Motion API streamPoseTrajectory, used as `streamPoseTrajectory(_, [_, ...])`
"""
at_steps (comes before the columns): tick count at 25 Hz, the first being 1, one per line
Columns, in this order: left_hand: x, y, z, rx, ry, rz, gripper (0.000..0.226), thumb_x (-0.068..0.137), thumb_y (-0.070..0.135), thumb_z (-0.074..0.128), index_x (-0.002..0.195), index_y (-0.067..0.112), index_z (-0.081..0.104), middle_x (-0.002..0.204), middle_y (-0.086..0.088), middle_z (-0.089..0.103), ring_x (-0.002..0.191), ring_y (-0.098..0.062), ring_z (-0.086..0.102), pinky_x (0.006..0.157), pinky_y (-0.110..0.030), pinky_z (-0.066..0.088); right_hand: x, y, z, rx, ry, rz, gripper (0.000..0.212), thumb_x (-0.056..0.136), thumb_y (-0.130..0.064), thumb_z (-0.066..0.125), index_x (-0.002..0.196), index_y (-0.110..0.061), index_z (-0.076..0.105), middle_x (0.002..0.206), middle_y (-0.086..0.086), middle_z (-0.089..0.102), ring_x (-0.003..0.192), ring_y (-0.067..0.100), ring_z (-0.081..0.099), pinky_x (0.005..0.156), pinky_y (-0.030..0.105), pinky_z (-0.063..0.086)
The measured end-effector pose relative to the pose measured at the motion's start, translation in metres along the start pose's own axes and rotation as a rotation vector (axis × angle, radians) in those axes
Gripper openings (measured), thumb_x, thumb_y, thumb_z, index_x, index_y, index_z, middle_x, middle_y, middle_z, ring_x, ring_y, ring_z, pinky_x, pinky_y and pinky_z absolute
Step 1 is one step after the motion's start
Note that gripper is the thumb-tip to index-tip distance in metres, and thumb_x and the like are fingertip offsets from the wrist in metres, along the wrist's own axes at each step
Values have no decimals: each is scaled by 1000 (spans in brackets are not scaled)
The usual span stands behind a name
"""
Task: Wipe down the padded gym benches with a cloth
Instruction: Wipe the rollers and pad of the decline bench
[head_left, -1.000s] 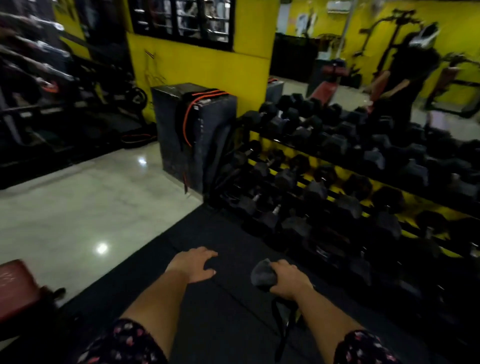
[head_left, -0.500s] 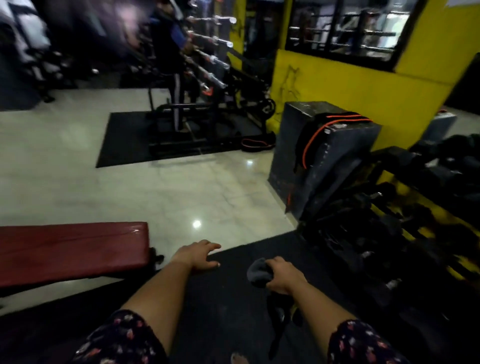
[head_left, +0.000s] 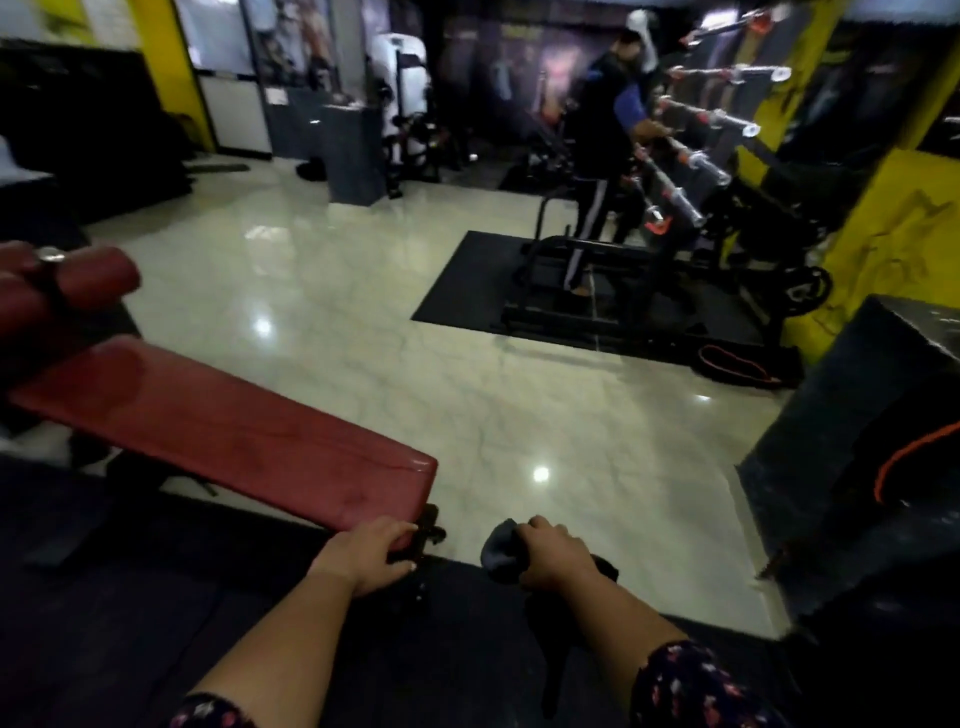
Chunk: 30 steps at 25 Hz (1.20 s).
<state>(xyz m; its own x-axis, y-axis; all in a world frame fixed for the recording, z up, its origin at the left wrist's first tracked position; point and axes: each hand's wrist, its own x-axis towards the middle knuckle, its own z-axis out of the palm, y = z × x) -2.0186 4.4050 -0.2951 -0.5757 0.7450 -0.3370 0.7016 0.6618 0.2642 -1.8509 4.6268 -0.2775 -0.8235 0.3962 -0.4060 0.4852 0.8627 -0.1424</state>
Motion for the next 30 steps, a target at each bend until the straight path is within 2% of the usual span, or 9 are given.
streamPoseTrajectory(7, [-25, -98, -20, -44, 58, -251, 66, 93, 55, 52, 152, 35, 30, 153, 6, 35, 137, -17, 40, 107, -35, 38, 91, -109, -19, -74, -71, -291, 71, 79, -40, 64, 143, -32, 36, 136, 3, 43, 122, 31, 46, 96, 43, 46])
streamPoseTrajectory(13, [-25, -206, -41, -113, 91, -395, 65, 94, 54, 51, 152, 36, 29, 154, 6, 35, 136, -17, 40, 107, -36, 39, 179, -217, -30, -148, -97, -400, 79, 78, -35, 63, 149, -31, 29, 140, 6, 42, 125, 35, 46, 99, 43, 46])
streamPoseTrajectory(21, [-63, -379, -86, -64, 47, -548, 66, 94, 56, 48, 153, 36, 26, 154, 5, 34, 135, -19, 41, 106, -39, 37, 263, -401, -36, -216, -148, -567, 78, 79, -36, 63, 149, -29, 30, 138, 8, 44, 124, 35, 47, 97, 43, 47])
streamPoseTrajectory(30, [-101, -515, -95, -188, 89, -765, 66, 94, 58, 46, 153, 37, 25, 154, 6, 34, 134, -18, 41, 107, -39, 35, 341, -587, -37, -353, -170, -810, 70, 82, -33, 62, 146, -26, 34, 140, 2, 41, 125, 34, 45, 96, 42, 46])
